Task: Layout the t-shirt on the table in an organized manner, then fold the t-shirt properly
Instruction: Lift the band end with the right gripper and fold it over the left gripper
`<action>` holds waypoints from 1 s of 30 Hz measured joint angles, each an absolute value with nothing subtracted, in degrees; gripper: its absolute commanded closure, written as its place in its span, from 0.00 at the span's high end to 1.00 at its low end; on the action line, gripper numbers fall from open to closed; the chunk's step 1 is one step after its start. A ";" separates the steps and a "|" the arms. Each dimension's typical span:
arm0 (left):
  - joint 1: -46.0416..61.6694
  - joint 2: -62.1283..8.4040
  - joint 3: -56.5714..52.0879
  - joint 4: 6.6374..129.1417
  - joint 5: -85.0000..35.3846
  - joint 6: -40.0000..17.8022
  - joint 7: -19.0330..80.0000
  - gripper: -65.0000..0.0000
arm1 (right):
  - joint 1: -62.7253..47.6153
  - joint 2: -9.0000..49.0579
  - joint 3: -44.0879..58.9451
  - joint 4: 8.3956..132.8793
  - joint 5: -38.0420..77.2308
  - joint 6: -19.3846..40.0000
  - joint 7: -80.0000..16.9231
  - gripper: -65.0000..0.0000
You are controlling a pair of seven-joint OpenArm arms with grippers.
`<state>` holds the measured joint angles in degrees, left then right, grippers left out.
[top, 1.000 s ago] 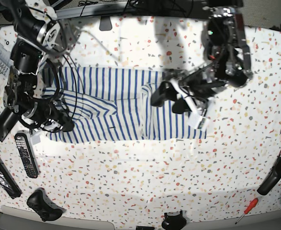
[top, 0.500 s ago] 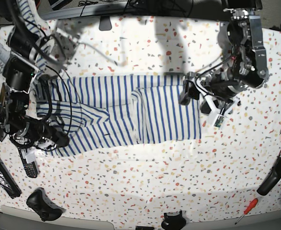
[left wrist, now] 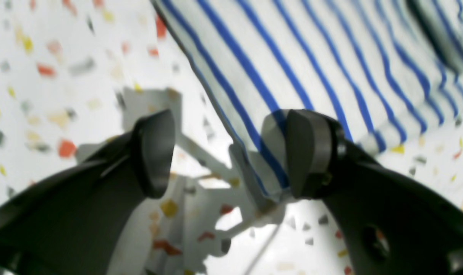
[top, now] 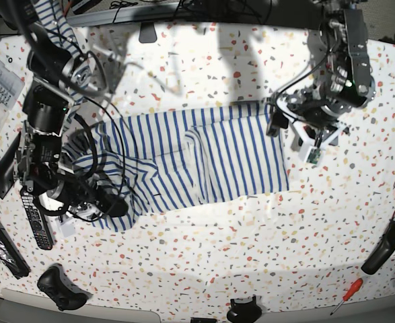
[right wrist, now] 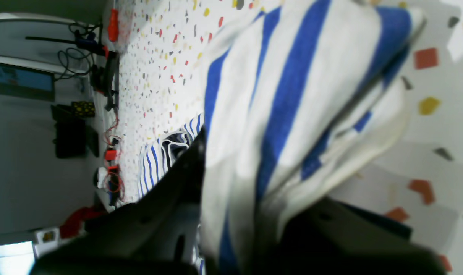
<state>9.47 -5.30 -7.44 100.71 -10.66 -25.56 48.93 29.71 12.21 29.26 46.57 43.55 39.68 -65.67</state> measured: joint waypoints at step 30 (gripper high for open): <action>8.16 -3.88 -7.44 95.07 -10.04 -25.47 43.31 0.64 | 37.82 -8.16 29.36 46.61 33.80 39.31 -65.84 0.00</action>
<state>8.16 -3.88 -7.44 95.07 -10.04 -25.47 43.31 37.82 -8.16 29.36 46.61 33.80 39.31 -65.84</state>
